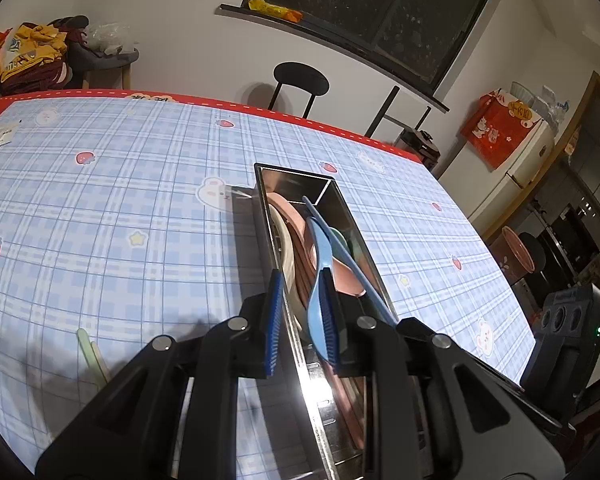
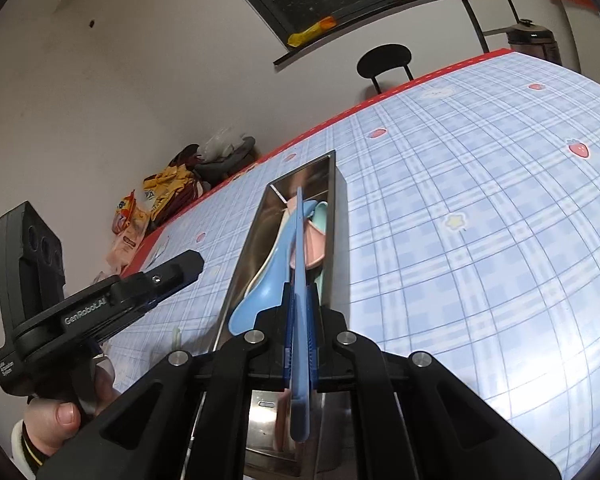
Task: Organize utensils
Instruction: 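Lower both utensils into the basket and open both tools, then move both tools back to the green and beige chopsticks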
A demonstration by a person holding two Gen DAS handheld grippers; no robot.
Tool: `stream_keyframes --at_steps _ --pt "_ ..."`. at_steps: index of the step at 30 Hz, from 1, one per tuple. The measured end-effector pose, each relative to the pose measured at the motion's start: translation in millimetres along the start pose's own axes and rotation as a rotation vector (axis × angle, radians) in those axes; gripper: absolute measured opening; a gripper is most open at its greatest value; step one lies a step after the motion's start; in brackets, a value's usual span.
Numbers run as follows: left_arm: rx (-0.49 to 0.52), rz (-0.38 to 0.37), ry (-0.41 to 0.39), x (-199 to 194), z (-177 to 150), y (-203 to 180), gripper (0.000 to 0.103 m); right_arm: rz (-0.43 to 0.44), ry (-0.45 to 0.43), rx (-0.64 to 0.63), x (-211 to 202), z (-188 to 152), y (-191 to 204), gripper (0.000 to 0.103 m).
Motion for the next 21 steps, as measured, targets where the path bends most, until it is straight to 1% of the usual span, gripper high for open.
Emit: stream_keyframes --at_steps 6,9,11,13,15,17,18,20,21 --pt "0.011 0.013 -0.004 -2.9 -0.5 2.5 0.023 -0.009 0.015 -0.031 3.6 -3.2 5.2 0.007" --pt "0.007 0.022 -0.002 -4.5 -1.5 6.3 0.023 0.005 0.051 -0.046 9.1 -6.7 9.6 0.008" --pt "0.007 0.024 -0.001 -5.5 -1.1 7.3 0.024 0.019 0.07 -0.082 11.9 -9.7 18.3 0.009" --pt "0.009 0.03 -0.001 -7.2 -1.8 9.7 0.024 0.021 0.067 -0.124 10.8 -11.7 26.3 0.009" --pt "0.008 0.034 -0.002 -9.3 -2.0 12.1 0.025 0.03 0.059 -0.151 8.3 -12.3 32.3 0.014" --pt "0.006 0.04 -0.003 -12.7 -2.9 15.2 0.029 0.024 0.044 -0.153 5.3 -10.5 31.6 0.022" --pt "0.007 0.041 -0.005 -14.7 -3.3 16.6 0.029 0.023 0.035 -0.153 3.5 -9.4 30.7 0.024" --pt "0.012 0.047 -0.007 -19.8 -4.8 18.8 0.03 0.02 0.019 -0.158 0.7 -8.1 30.4 0.038" --pt "0.014 0.05 -0.01 -22.6 -5.2 19.9 0.03 0.015 0.007 -0.167 -1.2 -7.5 31.0 0.042"
Point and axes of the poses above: each gripper's, at about its wrist camera, not at the fingertips, and x roughly the way its jaws point, y to its left, z to its top, the point moved 6 cm from there along x, roughly the way its jaws point
